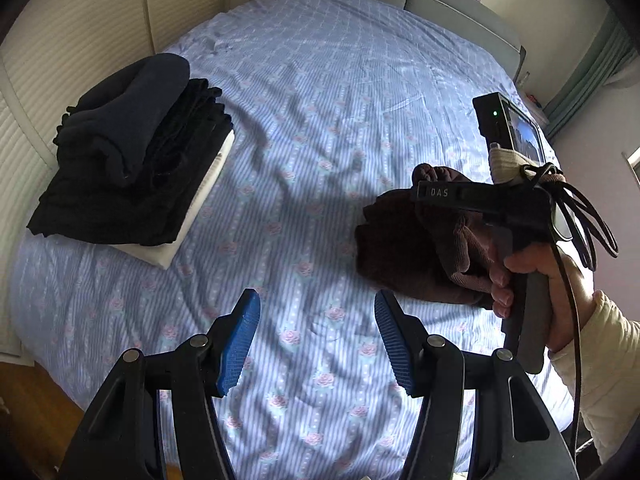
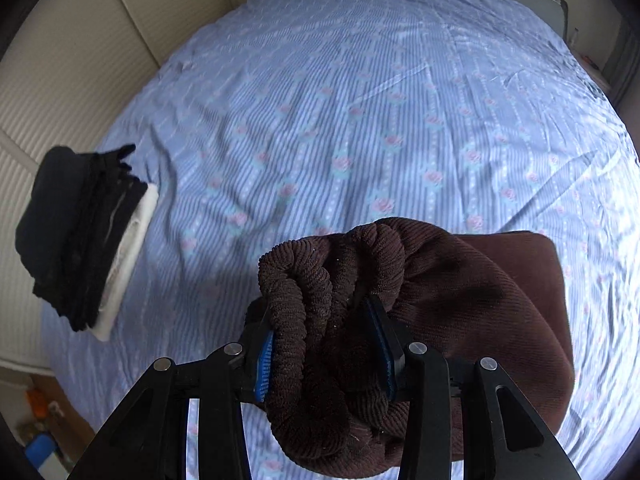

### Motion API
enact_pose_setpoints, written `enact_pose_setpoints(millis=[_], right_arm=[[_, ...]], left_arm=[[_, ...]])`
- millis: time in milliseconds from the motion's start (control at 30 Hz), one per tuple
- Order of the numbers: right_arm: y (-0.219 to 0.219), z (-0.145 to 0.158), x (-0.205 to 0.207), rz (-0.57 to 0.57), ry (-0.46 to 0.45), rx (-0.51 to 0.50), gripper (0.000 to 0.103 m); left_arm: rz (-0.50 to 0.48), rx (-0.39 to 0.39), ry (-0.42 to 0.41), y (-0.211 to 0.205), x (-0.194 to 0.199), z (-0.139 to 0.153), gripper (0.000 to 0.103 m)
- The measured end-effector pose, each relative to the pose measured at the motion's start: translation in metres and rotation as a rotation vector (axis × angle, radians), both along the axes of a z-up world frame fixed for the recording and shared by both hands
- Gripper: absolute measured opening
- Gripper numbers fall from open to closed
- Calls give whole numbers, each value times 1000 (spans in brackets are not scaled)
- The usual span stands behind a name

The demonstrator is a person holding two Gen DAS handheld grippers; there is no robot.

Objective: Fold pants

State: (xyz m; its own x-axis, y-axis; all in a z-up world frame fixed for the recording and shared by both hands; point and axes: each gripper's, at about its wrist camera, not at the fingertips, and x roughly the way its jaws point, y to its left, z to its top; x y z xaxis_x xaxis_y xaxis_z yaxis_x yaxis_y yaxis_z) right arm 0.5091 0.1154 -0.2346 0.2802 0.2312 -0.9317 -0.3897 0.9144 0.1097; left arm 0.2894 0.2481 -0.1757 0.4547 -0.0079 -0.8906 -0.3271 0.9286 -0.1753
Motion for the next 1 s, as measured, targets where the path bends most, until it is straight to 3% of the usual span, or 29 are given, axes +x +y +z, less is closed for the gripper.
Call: enact_pose_setpoints(millis=[67,133,200,267,367,500,567,700,833,1000], right_arm=[[7,-7,-1,2,13,-6,50],[9,-9,-1,6,49,46,66],[13,-6,-6,15,108,125,76],[11,3,-12,8,129,177,78],[-3,28,-26,-3,201,381,78],[-40,71,-59,-7,153,504,78],[-71,84,-72,-68,83,480,78],[-139,73,-80,-228,23,302,80],[-209,46,-80,-394,63,202,80],[-261,17,-82,-522,114,190,80]], left_arm=[[6,5,6,8,2,-4,63],[15,5,11,14,6,-6,65],[25,-4,4,20,9,-3,67],[35,-4,-13,24,13,2,70],[33,4,-42,28,20,11,74],[-14,-2,-56,18,32,15,74],[-74,-12,-73,3,42,16,74],[-223,-58,-106,-37,74,13,74],[-373,-60,-101,-78,130,2,74],[-387,-67,12,-104,202,-33,74]])
